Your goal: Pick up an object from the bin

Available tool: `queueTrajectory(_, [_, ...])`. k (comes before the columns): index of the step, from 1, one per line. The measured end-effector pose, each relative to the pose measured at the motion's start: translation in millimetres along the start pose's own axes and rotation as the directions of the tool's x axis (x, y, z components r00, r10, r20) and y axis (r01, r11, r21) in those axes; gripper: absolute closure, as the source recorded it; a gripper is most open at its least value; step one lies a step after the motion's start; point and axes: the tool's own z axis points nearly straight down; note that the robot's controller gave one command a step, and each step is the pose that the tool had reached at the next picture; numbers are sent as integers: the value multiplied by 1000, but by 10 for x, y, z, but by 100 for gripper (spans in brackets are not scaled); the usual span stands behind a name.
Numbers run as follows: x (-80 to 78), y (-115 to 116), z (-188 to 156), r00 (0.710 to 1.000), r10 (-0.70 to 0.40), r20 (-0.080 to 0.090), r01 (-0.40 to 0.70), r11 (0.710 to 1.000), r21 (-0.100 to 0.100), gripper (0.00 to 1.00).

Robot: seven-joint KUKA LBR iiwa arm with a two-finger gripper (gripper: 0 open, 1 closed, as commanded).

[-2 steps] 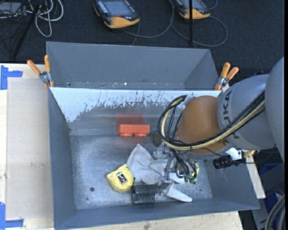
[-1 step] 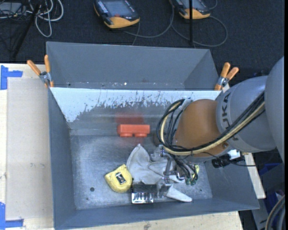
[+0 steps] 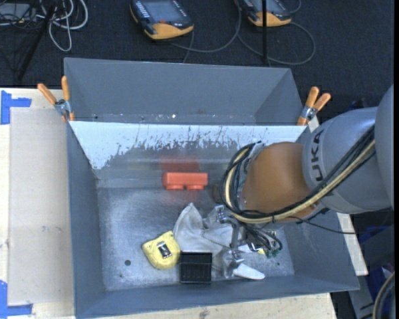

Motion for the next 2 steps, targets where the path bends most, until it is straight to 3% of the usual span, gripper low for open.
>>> queueTrajectory(1, [72,29,23,976,217,0,-217,976,-7,0])
queueTrajectory(2, [0,597,26,950,-311,9,311,950,7,100])
